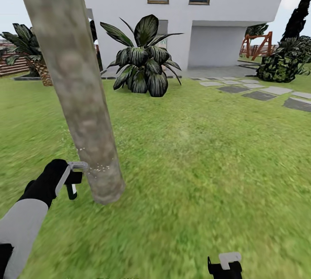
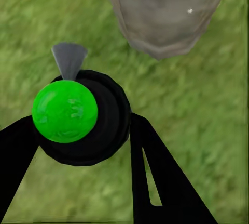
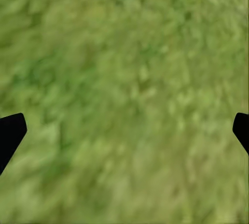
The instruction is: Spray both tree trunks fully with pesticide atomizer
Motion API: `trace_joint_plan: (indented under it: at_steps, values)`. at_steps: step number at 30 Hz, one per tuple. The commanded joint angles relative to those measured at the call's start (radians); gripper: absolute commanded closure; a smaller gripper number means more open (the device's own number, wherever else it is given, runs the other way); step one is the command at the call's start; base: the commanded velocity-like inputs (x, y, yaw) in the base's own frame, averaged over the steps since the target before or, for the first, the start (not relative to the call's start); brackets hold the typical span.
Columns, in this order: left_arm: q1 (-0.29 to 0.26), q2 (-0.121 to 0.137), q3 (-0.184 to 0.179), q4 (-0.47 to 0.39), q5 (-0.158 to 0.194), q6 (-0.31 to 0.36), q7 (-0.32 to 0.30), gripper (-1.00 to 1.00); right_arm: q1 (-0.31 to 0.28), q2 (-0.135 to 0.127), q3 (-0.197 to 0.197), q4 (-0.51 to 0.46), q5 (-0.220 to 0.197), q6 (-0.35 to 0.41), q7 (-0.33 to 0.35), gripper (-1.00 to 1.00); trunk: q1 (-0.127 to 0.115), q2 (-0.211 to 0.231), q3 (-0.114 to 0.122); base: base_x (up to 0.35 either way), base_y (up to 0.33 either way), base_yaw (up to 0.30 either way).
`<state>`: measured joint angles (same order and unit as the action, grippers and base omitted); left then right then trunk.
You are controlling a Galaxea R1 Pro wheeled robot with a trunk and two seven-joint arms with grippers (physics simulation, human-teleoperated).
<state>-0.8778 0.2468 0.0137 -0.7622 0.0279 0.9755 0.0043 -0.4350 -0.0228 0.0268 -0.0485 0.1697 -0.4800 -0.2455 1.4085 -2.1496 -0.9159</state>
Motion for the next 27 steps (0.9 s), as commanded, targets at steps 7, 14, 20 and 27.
trace_joint_plan:
  at_steps: [7, 14, 20, 27]
  values:
    - [-0.002, -0.003, -0.005, -0.006, -0.006, 0.015, 0.001, 1.0, -0.001, -0.006, 0.002, 0.001, 0.01, 0.0, -0.01, -1.0, 0.0, 0.0, -0.001, 0.0, 0.0, 0.051]
    - [-0.004, -0.004, -0.004, -0.081, -0.002, 0.028, 0.0, 1.0, -0.001, -0.006, 0.002, 0.001, 0.01, 0.0, -0.011, -1.0, 0.0, 0.0, -0.001, 0.127, -0.14, 0.0]
    - [-0.005, -0.004, -0.004, -0.097, -0.003, 0.031, 0.0, 1.0, -0.001, -0.005, 0.002, 0.001, 0.01, 0.0, -0.01, -1.0, 0.0, 0.0, -0.001, -0.105, -0.267, 0.0]
    - [-0.008, -0.003, -0.004, -0.124, -0.003, 0.031, 0.0, 1.0, -0.001, -0.003, 0.002, 0.001, 0.01, 0.0, -0.009, -1.0, 0.0, 0.0, -0.001, -0.172, -0.261, 0.032]
